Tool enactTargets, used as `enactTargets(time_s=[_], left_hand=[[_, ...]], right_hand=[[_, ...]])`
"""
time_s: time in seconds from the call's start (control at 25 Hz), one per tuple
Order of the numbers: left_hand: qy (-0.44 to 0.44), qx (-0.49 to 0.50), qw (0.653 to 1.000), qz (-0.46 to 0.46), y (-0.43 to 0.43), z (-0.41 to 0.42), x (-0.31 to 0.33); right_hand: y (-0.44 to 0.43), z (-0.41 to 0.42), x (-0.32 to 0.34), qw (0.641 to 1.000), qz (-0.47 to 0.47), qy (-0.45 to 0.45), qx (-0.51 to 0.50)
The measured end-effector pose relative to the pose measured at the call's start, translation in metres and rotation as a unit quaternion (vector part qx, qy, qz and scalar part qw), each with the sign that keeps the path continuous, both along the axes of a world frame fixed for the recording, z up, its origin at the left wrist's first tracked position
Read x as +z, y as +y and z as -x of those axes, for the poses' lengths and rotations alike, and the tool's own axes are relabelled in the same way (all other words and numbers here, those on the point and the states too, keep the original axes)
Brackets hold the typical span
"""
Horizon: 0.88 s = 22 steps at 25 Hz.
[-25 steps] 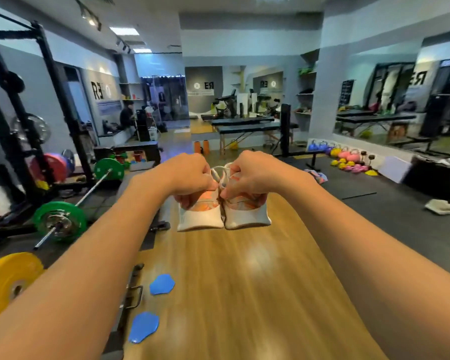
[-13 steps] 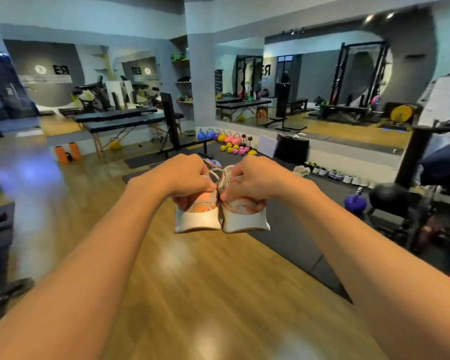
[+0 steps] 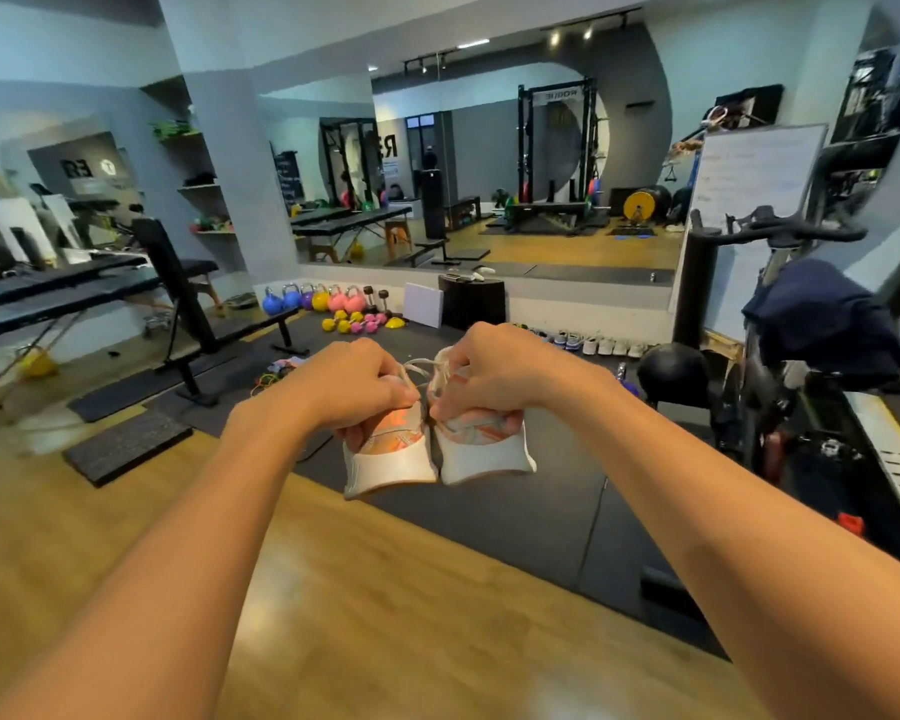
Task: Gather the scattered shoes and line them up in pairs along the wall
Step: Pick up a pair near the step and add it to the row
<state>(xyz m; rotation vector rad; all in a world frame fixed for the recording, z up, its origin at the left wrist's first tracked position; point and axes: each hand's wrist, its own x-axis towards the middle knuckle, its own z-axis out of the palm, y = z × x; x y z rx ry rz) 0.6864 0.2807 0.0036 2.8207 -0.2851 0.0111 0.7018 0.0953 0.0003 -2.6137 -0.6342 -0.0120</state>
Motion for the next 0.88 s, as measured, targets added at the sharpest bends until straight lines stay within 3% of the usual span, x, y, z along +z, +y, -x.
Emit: enactTargets(time_s=[0.12,0.36,0.88], left_hand=[[-0.003,-0.018,1.0,0.014,-0.003,-0.078,0.008],[0.008,-0.064,0.998,0.024,0.015,-0.25,0.002],[0.016,-0.153,0.988,0.011,0.011,-0.605,-0.023]], right_hand=[[-0.005,-0.07,0.007,0.999,-0.024,0.008,-0.027],[0.012,-0.224,0.004,0.996,0.03,-0.027,-0.076],[0.02,-0.534,-0.019,0.979,-0.023,0.032,-0.199]])
